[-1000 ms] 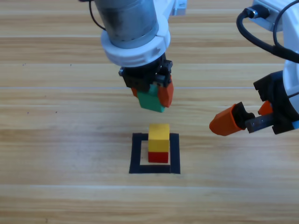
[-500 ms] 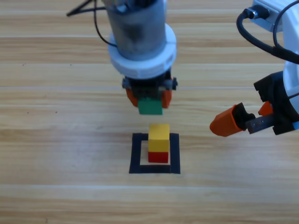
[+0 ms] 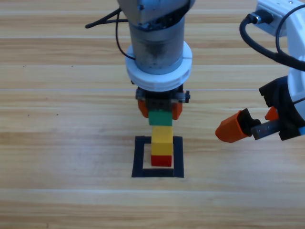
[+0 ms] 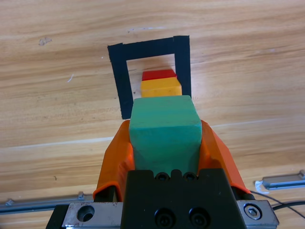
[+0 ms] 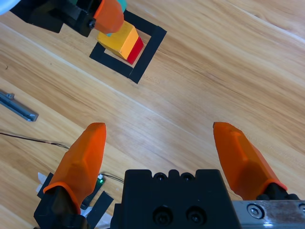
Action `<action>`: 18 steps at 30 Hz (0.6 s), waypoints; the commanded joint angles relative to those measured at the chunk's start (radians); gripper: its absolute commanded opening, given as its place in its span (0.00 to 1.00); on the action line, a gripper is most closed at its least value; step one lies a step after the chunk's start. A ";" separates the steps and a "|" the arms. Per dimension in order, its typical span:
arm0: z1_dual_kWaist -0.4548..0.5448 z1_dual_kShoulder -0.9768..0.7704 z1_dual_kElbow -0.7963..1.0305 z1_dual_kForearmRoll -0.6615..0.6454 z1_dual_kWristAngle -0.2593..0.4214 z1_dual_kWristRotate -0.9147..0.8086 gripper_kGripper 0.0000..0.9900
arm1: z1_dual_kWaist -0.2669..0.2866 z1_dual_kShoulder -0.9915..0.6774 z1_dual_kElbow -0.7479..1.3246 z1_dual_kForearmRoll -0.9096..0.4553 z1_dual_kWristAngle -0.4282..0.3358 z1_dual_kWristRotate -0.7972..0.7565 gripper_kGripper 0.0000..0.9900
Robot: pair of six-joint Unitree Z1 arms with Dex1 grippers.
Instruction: Stack the blocks in the rectangular block: red at the bottom, yellow in the middle, green on top
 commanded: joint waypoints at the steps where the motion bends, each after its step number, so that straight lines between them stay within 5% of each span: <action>1: -0.022 0.065 -0.019 0.010 0.003 0.004 0.00 | -0.025 0.064 0.024 0.018 -0.020 -0.004 1.00; 18: -0.022 0.071 -0.019 0.010 -0.004 0.006 0.00 | -0.025 0.071 0.023 0.018 -0.029 -0.004 1.00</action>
